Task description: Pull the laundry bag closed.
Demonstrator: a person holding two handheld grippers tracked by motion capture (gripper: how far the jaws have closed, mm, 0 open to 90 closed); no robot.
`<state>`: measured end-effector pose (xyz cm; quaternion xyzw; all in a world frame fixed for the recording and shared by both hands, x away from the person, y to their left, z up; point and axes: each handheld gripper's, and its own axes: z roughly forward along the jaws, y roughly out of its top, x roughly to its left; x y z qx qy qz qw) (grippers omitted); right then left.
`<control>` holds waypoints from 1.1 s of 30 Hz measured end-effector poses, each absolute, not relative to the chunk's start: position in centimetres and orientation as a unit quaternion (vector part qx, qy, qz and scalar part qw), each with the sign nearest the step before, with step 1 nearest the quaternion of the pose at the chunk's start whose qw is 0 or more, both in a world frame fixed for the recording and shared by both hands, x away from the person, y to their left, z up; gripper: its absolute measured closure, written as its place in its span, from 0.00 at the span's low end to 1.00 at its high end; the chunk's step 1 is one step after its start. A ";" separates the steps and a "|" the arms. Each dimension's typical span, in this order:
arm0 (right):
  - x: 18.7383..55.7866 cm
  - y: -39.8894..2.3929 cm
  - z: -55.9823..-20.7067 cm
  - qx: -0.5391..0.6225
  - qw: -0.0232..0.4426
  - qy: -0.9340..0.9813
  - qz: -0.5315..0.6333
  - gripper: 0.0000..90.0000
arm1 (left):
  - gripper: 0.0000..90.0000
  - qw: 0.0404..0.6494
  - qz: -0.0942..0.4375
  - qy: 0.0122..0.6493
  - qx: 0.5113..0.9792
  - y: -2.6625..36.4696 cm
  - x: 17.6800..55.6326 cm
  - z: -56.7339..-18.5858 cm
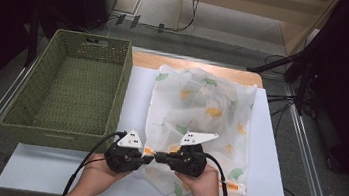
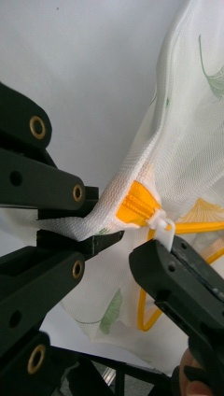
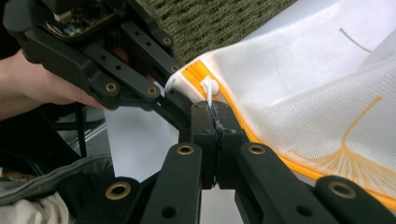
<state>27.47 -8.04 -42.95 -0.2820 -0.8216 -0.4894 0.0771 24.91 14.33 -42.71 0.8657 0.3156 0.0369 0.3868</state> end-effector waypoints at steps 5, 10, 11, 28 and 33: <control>27.6 -8.3 -42.8 -0.283 0.081 -0.815 -0.499 0.99 | 0.98 0.388 0.034 0.310 0.867 14.2 24.8 -42.8; 27.7 -8.3 -42.8 -0.281 0.085 -0.812 -0.504 0.98 | 0.98 0.387 0.033 0.302 0.871 14.0 24.6 -42.9; 27.7 -8.3 -42.7 -0.282 0.086 -0.812 -0.503 0.98 | 0.98 0.387 0.032 0.302 0.870 13.9 24.6 -42.9; 28.2 -7.7 -42.7 -0.296 0.099 -0.816 -0.486 1.00 | 0.87 0.395 0.004 0.324 0.859 14.8 25.0 -42.6; 28.2 -7.5 -42.7 -0.310 0.106 -0.814 -0.480 1.00 | 0.98 0.391 -0.001 0.336 0.857 14.9 25.0 -42.4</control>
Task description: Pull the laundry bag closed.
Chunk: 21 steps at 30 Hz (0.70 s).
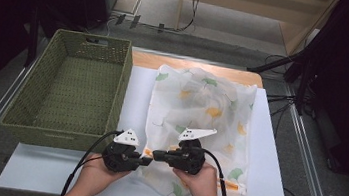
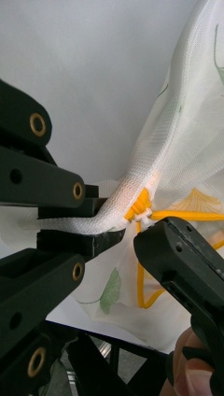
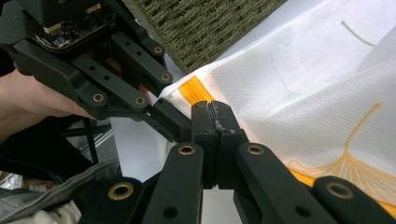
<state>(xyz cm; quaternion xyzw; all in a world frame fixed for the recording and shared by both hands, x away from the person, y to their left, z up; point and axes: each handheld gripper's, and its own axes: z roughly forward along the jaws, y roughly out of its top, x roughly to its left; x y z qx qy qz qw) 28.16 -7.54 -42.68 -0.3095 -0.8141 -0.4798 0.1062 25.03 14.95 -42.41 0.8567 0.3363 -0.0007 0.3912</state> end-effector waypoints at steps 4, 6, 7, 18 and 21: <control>28.1 -7.6 -42.6 -0.312 0.102 -0.813 -0.482 1.00 | 0.99 0.396 -0.001 0.341 0.852 15.1 25.0 -42.1; 28.2 -7.7 -42.4 -0.313 0.100 -0.812 -0.483 1.00 | 0.99 0.401 0.000 0.344 0.849 15.2 25.0 -42.0; 28.1 -7.7 -42.4 -0.313 0.099 -0.812 -0.482 1.00 | 0.99 0.401 0.001 0.344 0.849 15.2 25.0 -42.0; 28.7 -8.8 -42.5 -0.341 0.075 -0.815 -0.463 1.00 | 0.99 0.415 0.024 0.366 0.832 17.0 25.1 -41.2; 28.8 -9.4 -42.3 -0.348 0.069 -0.813 -0.462 1.00 | 0.99 0.412 0.024 0.372 0.832 17.4 25.2 -41.3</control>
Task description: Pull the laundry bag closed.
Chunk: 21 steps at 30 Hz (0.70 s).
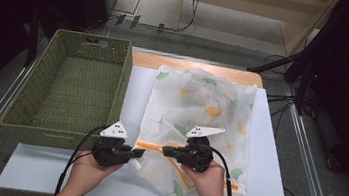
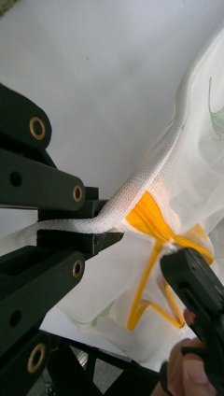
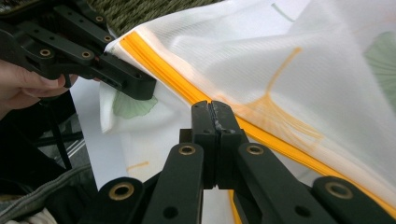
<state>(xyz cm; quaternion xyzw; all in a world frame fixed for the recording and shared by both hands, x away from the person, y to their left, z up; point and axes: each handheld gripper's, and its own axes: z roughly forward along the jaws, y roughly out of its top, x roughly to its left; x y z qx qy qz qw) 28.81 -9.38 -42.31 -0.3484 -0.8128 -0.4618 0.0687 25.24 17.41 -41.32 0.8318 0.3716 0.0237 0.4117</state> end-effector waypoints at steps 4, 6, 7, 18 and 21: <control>29.0 -10.1 -42.1 -0.354 0.063 -0.809 -0.465 1.00 | 0.99 0.410 0.023 0.373 0.832 17.5 25.3 -41.5; 29.0 -10.3 -42.1 -0.355 0.058 -0.811 -0.462 1.00 | 0.99 0.411 0.023 0.374 0.831 17.5 25.3 -41.5; 29.1 -10.4 -42.1 -0.357 0.058 -0.809 -0.463 1.00 | 0.99 0.411 0.022 0.374 0.831 17.5 25.3 -41.5; 29.2 -10.7 -42.0 -0.357 0.059 -0.811 -0.460 1.00 | 0.99 0.408 0.011 0.371 0.834 17.3 25.2 -41.6; 29.1 -10.8 -42.0 -0.357 0.058 -0.812 -0.459 1.00 | 0.99 0.404 0.010 0.369 0.837 17.2 25.1 -41.6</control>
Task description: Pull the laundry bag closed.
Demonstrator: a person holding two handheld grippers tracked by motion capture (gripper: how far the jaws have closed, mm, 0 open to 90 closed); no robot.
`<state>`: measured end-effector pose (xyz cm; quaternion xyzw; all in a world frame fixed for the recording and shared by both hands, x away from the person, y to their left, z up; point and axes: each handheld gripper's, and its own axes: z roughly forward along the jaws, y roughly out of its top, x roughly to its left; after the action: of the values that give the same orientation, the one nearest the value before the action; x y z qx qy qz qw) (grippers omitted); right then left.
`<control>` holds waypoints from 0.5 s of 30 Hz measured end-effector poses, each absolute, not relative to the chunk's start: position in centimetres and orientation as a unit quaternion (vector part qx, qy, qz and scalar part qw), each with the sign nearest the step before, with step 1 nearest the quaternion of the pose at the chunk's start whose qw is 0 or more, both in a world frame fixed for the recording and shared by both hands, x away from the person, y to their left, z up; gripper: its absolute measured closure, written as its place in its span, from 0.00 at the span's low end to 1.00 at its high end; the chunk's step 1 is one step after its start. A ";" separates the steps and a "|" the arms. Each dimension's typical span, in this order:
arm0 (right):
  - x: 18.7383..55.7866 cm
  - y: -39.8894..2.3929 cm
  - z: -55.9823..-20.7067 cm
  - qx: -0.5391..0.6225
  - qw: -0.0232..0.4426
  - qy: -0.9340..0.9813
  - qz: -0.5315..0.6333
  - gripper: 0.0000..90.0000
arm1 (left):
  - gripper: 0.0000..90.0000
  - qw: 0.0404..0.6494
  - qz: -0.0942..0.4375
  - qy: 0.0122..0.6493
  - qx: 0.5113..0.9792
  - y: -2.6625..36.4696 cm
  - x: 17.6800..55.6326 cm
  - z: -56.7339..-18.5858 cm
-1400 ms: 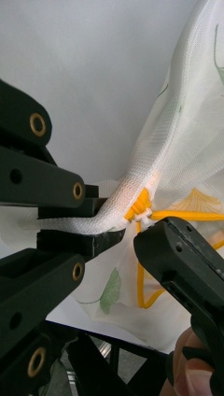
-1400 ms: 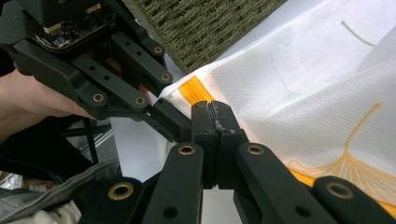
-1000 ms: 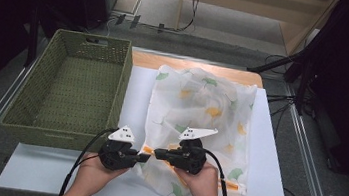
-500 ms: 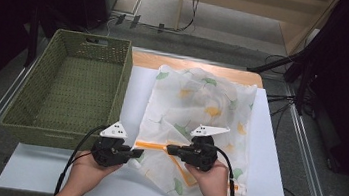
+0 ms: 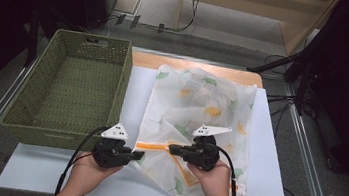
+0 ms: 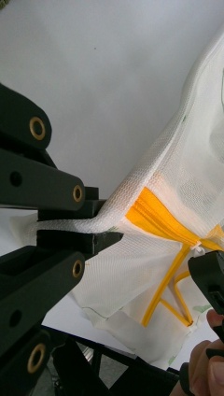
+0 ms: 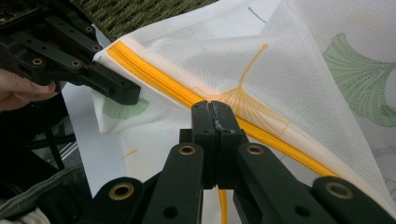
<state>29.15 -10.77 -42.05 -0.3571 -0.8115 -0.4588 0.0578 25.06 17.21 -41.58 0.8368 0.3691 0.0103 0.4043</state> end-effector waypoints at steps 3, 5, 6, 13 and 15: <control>29.1 -10.8 -42.0 -0.358 0.055 -0.814 -0.454 1.00 | 0.99 0.405 0.010 0.371 0.835 17.3 25.1 -41.6; 29.0 -10.9 -41.9 -0.358 0.049 -0.818 -0.448 1.00 | 0.99 0.407 0.009 0.374 0.833 17.4 25.1 -41.5; 28.9 -11.0 -41.9 -0.359 0.046 -0.818 -0.446 1.00 | 0.99 0.410 0.007 0.379 0.830 17.6 25.1 -41.5; 28.8 -13.1 -41.9 -0.377 0.035 -0.810 -0.448 1.00 | 0.99 0.412 0.005 0.384 0.827 18.1 25.1 -41.5; 28.8 -13.5 -41.9 -0.381 0.038 -0.806 -0.451 1.00 | 0.99 0.414 0.001 0.384 0.825 18.2 25.1 -41.6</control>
<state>28.81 -13.46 -41.93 -0.3811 -0.8063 -0.4507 0.0380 25.11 18.16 -41.63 0.8254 0.3842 0.0014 0.4136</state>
